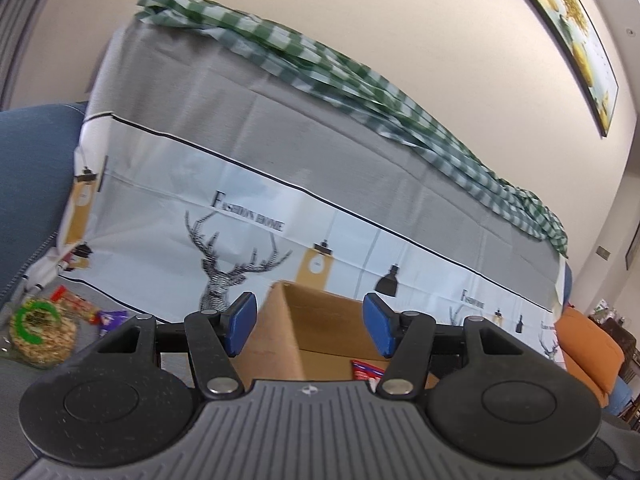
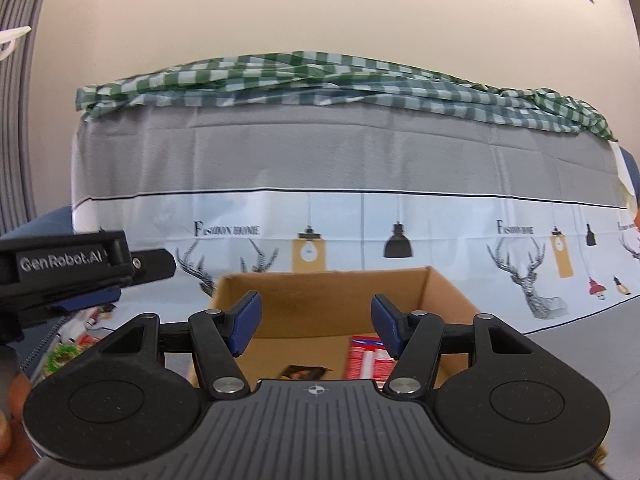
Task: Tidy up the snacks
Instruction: 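Move both open tools back to the remaining snacks beside the box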
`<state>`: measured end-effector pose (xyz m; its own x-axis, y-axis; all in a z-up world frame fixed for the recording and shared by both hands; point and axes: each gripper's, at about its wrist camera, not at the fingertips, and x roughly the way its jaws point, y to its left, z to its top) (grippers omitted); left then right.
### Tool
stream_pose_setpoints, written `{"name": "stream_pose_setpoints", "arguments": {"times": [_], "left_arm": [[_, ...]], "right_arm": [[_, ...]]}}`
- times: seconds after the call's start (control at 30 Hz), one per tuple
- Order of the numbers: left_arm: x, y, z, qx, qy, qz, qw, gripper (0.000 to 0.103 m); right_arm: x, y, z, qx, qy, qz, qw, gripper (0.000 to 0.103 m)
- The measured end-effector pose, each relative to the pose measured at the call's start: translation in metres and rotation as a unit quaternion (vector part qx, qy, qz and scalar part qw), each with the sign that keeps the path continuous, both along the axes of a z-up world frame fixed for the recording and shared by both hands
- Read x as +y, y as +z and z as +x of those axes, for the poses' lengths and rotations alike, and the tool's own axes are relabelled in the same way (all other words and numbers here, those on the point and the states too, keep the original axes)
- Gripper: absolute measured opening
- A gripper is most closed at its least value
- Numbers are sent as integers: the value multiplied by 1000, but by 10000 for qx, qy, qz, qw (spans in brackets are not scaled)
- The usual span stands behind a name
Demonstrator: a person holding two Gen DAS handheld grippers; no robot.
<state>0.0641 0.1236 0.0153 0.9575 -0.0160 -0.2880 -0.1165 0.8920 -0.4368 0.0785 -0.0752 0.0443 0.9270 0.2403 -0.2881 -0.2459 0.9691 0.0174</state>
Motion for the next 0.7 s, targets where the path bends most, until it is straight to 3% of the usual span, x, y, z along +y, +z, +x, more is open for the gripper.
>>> {"name": "stream_pose_setpoints", "arguments": {"times": [0.23,0.7], "left_arm": [[25,-3,-9,131,252,-38,9996,64],[74,-13,-20,486,816,-174,9953,64]], "right_arm": [[29,3,-6,-23,250,204,9995,38],[86,-6,-25,-180,650,119,9976,37]]}}
